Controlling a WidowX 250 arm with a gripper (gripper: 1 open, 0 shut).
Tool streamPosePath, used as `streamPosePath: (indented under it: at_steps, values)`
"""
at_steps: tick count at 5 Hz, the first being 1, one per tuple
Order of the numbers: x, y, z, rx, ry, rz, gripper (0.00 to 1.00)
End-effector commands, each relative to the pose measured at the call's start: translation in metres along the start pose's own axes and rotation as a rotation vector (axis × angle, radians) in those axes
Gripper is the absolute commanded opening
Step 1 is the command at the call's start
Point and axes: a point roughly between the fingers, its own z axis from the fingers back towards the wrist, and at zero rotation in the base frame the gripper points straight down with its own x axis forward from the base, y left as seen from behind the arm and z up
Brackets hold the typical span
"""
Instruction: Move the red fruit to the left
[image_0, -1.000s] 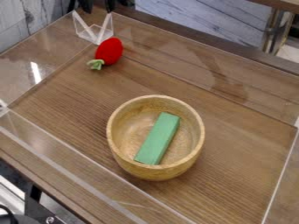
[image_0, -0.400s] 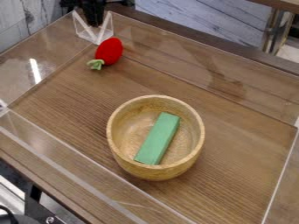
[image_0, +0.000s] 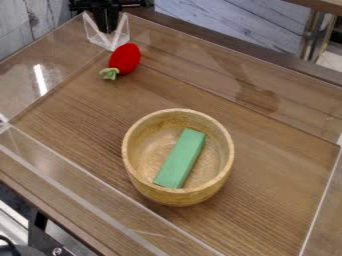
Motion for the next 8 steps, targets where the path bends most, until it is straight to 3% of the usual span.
streamPosePath:
  at_steps: [1,2,3,5,8]
  values:
    - [0.007,-0.008,0.014,-0.010,-0.067,-0.012,1.00]
    - [0.000,-0.013,0.009,-0.004,-0.065,-0.030,1.00]
    - [0.002,-0.014,0.017,-0.020,-0.063,-0.105,1.00]
    - [-0.010,-0.004,0.039,-0.042,-0.055,-0.069,1.00]
    - [-0.009,0.009,0.061,-0.039,-0.039,0.056,1.00]
